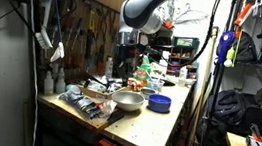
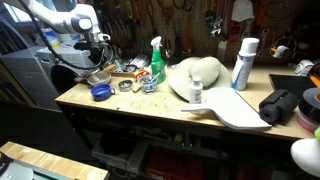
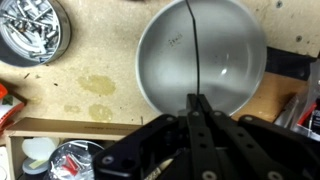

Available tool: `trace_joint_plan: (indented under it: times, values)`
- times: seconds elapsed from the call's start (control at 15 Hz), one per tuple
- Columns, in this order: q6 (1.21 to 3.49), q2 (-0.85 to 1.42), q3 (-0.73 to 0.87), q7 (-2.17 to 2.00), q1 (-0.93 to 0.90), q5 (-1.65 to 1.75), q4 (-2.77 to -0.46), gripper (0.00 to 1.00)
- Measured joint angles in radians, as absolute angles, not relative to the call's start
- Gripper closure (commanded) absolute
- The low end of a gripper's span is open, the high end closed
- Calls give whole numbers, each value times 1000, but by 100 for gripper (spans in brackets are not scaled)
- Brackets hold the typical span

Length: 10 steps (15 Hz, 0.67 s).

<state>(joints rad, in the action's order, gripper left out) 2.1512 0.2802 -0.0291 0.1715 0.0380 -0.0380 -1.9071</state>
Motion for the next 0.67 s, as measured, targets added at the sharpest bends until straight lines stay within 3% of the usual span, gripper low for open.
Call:
trace_joint_plan:
  times: [0.2,0.27,0.33,0.67]
  values:
    - [2151,280,-33,175,38,-61,-1944,99]
    - [2151,280,-34,179,38,-69,-1955,73]
    - [2152,280,-35,183,38,-77,-1964,72]
    - [2156,288,-38,200,39,-104,-1973,36]
